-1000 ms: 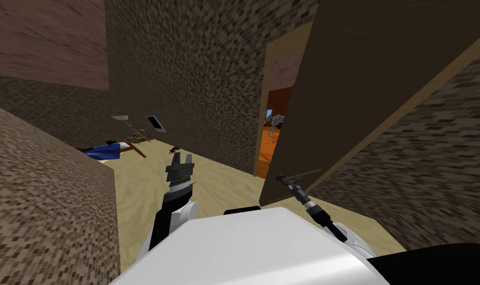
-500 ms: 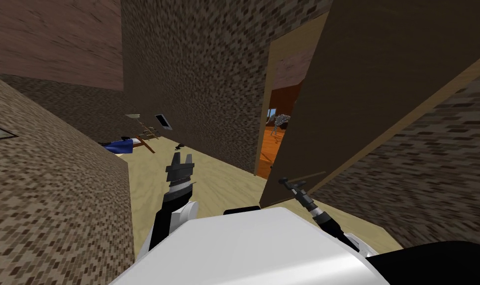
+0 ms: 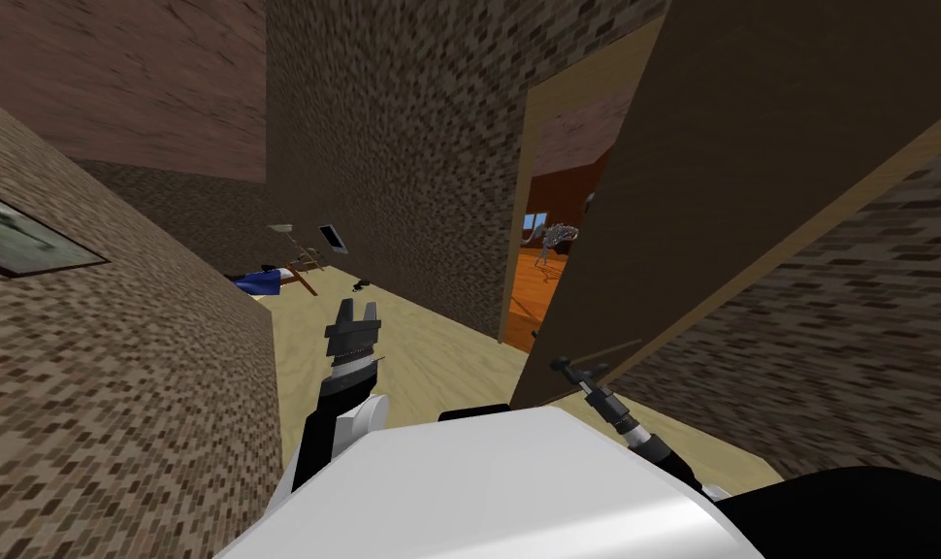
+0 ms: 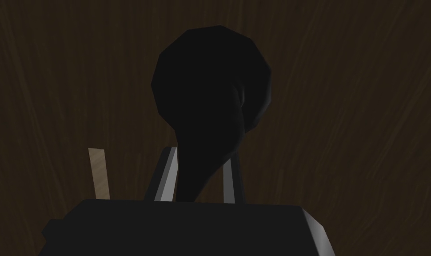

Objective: Pull the door open

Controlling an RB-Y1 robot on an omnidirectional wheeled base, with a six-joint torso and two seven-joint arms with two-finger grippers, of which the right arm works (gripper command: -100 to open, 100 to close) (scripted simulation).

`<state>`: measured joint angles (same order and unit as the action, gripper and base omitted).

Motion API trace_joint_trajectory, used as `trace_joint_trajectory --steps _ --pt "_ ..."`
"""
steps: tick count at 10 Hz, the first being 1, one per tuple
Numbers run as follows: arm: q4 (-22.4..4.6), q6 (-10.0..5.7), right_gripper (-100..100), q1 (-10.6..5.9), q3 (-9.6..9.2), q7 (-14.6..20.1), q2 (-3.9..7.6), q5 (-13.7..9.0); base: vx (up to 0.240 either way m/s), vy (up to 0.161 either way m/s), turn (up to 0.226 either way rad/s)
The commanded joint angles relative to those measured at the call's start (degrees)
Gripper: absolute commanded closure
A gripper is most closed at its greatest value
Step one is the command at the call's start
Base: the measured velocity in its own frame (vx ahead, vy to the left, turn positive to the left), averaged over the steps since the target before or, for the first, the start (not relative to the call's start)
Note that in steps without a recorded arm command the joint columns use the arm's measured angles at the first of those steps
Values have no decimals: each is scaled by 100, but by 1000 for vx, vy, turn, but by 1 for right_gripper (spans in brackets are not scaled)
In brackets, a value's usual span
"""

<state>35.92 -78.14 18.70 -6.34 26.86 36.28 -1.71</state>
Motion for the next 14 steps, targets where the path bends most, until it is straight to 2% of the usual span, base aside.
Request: trace_joint_trajectory --steps 1,2,3,4,5,6,7,9,10,11,13,14 --pt "-153 -163 100 -23 1 -5 10 2 -54 -48 36" --pt "-193 -279 100 34 -5 -9 20 4 -57 -34 56" --pt "-256 -458 100 123 -13 -14 37 7 -111 -59 136" --pt "-285 -540 100 163 -17 -17 44 9 -139 -77 96" --pt "-345 -504 100 80 -41 -6 10 25 -56 -31 19" --pt "-394 -713 100 178 -108 -49 15 81 52 -68 -21" --pt "-394 -713 100 178 -108 -49 15 81 51 -46 10" --pt "-440 -941 100 291 -177 -110 27 146 19 -6 42" --pt "-440 -941 100 291 -177 -110 27 146 8 -3 15" --pt "-485 -1151 100 395 -240 -176 31 208 -25 -30 99" --pt "-682 -1151 100 380 -240 -176 31 208 -36 -18 52" --pt "-485 -1151 100 395 -240 -176 31 208 -5 6 -26"
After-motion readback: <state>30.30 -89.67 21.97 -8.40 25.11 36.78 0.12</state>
